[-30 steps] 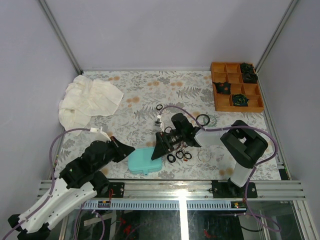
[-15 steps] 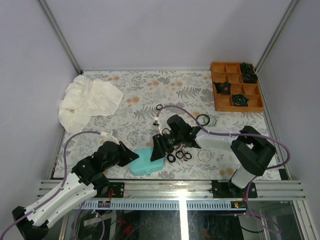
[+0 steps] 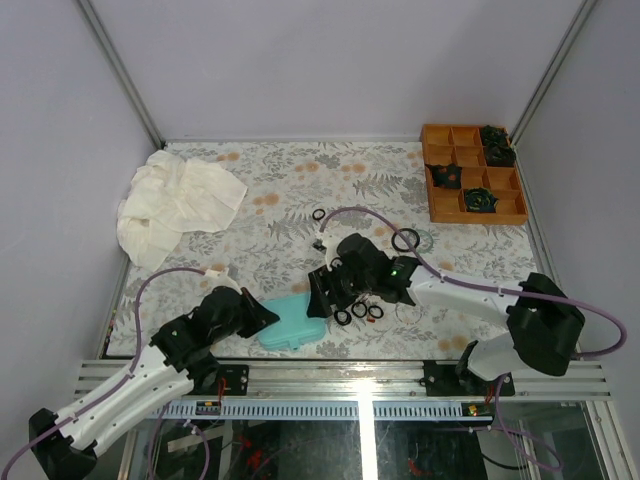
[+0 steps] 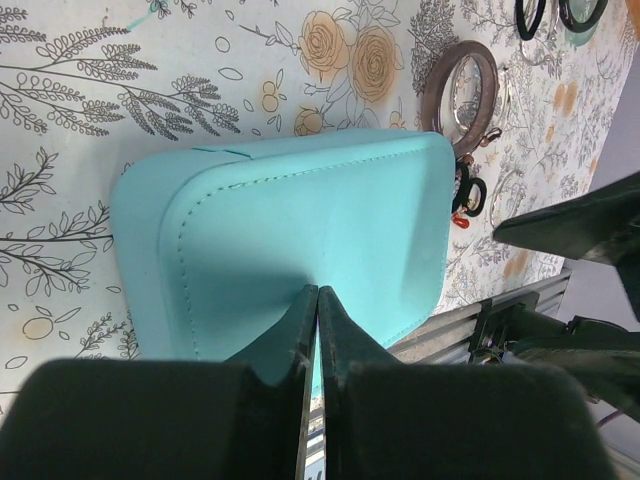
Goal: Organize the mixed jewelry
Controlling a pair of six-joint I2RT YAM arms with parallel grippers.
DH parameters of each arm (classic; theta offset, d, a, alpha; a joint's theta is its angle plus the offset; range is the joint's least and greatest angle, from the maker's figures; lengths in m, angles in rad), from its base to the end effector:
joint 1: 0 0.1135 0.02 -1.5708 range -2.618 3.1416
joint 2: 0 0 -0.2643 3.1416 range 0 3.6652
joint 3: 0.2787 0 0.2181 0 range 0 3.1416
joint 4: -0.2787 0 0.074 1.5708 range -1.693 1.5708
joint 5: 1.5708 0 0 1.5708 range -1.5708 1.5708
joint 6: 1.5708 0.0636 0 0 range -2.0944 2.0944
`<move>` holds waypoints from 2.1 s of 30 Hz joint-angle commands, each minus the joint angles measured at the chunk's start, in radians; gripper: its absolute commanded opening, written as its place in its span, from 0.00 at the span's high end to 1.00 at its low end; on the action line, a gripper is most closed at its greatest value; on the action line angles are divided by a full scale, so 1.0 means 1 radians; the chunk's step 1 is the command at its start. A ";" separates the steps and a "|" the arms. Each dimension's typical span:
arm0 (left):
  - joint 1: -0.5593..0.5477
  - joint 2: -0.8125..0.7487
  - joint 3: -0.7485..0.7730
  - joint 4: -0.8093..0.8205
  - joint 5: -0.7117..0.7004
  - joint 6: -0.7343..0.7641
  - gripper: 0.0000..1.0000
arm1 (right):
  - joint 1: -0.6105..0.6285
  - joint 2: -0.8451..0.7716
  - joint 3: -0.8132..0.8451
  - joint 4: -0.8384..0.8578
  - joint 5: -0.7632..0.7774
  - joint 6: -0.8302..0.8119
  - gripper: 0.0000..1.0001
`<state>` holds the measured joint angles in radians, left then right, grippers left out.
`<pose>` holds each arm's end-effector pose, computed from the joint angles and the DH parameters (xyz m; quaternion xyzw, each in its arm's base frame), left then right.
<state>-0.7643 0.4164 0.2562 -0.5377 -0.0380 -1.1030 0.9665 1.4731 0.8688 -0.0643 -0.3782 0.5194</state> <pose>0.0740 -0.0676 0.1578 -0.1606 0.8918 -0.3295 0.2653 0.1541 0.2646 0.2243 -0.2759 0.8438 0.4142 0.2009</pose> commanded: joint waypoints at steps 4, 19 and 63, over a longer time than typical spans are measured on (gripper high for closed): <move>-0.004 0.014 0.008 0.032 -0.016 0.011 1.00 | -0.002 -0.108 -0.013 -0.135 0.183 -0.009 0.27; -0.007 -0.165 0.070 -0.124 -0.116 -0.080 0.68 | -0.002 -0.024 -0.065 0.057 0.098 0.035 0.15; -0.014 -0.083 -0.002 -0.080 -0.193 -0.238 0.74 | 0.050 0.112 -0.022 0.202 -0.016 0.131 0.48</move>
<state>-0.7692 0.3485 0.2596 -0.7368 -0.2615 -1.3350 0.9760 1.5776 0.7742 0.0841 -0.3573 0.6476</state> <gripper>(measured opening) 0.334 0.543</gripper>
